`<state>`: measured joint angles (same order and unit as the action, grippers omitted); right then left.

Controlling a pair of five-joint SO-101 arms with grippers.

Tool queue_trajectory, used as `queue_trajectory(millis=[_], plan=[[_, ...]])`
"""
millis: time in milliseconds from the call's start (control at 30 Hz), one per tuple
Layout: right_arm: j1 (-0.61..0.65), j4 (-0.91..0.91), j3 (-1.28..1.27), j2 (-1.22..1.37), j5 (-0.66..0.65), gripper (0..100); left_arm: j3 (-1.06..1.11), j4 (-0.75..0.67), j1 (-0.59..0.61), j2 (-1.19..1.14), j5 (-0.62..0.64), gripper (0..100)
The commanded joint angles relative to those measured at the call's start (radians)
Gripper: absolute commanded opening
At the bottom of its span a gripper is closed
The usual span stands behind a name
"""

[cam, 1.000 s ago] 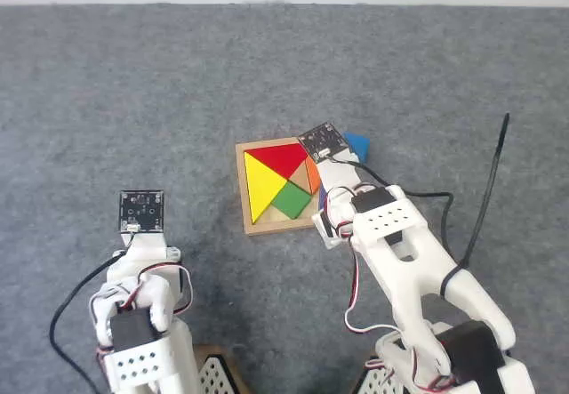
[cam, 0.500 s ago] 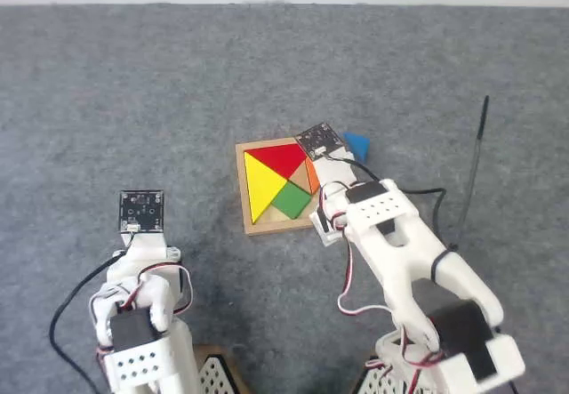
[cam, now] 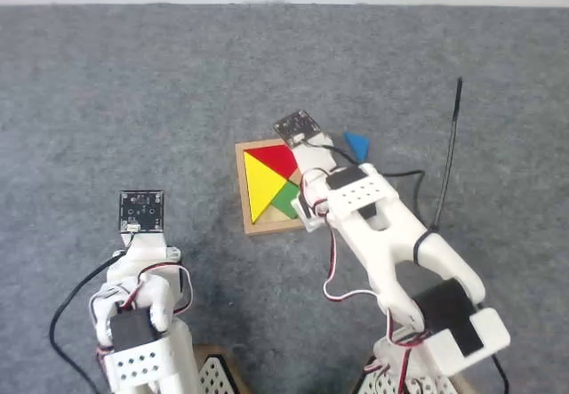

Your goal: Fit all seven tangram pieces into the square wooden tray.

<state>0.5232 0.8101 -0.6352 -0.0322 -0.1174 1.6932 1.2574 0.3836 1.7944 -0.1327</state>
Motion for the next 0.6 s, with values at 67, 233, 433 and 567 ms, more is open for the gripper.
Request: queue_trajectory(millis=[67,233,433,567], plan=[[0.004,-0.004,0.086,-0.071,-0.003,0.7,-0.008,0.005,0.003,0.018,-0.009,2],[-0.048,0.091,0.071,-0.271,-0.003,0.7,-0.008,0.005,0.003,0.018,-0.009,2],[-0.157,0.053,0.008,-0.197,-0.003,0.7,-0.008,0.005,0.003,0.018,-0.009,2],[-0.154,0.007,0.02,-0.061,-0.006,0.7,-0.008,0.005,0.003,0.018,-0.009,2]])
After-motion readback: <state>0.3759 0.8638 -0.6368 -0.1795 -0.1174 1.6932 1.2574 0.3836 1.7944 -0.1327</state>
